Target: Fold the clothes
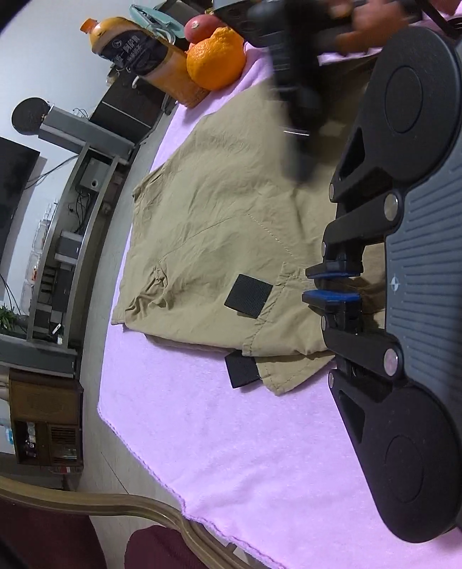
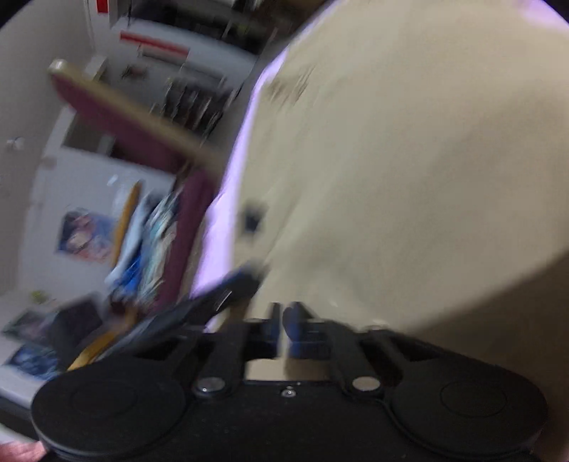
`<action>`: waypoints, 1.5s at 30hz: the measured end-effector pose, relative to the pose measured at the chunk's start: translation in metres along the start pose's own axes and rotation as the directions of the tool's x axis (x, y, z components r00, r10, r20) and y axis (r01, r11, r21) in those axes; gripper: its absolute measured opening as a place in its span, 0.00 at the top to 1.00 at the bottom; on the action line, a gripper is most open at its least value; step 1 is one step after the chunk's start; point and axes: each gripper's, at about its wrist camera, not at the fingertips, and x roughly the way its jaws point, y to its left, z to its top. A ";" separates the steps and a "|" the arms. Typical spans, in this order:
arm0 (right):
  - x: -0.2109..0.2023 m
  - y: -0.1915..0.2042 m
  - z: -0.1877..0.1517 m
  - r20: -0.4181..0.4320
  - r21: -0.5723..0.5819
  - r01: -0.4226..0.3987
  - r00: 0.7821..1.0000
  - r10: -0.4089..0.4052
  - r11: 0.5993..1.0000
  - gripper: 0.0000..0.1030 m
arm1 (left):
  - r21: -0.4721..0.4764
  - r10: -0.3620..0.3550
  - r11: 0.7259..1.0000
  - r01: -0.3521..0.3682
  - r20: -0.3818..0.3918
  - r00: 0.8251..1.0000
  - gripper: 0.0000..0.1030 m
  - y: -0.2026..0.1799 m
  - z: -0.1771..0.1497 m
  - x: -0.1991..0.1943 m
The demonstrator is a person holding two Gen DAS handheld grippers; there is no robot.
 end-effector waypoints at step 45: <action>-0.133 -0.001 -0.048 0.270 0.249 0.118 0.945 -0.186 0.961 1.00 | -0.165 0.051 0.985 -0.058 -0.046 0.998 0.88 0.018 0.009 -0.010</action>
